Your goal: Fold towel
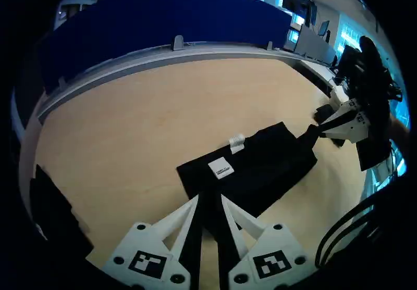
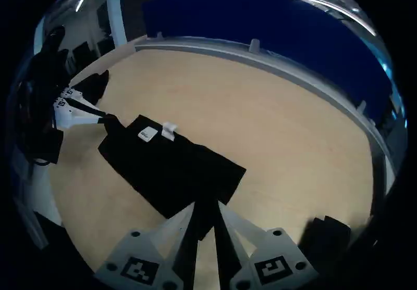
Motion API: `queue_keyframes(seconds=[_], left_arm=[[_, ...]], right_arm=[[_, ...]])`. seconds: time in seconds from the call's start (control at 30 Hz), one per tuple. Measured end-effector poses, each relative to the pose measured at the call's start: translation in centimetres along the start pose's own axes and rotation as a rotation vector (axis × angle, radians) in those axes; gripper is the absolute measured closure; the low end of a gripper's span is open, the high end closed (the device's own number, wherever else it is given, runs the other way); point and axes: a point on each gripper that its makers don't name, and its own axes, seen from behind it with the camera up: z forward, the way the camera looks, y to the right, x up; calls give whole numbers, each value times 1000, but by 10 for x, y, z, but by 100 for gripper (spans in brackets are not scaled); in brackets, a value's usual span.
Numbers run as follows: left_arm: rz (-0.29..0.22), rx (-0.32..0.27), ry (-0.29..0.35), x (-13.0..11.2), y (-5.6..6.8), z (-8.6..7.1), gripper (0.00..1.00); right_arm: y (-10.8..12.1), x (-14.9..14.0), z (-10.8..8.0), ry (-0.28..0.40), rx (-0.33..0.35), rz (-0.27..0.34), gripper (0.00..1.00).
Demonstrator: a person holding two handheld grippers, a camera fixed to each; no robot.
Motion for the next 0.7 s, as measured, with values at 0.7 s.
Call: queue_keyframes(seconds=[0.7], left_arm=[[84,54,1,4,-23,46,76]], right_arm=[[23,0,50,-28,-76,2,77]])
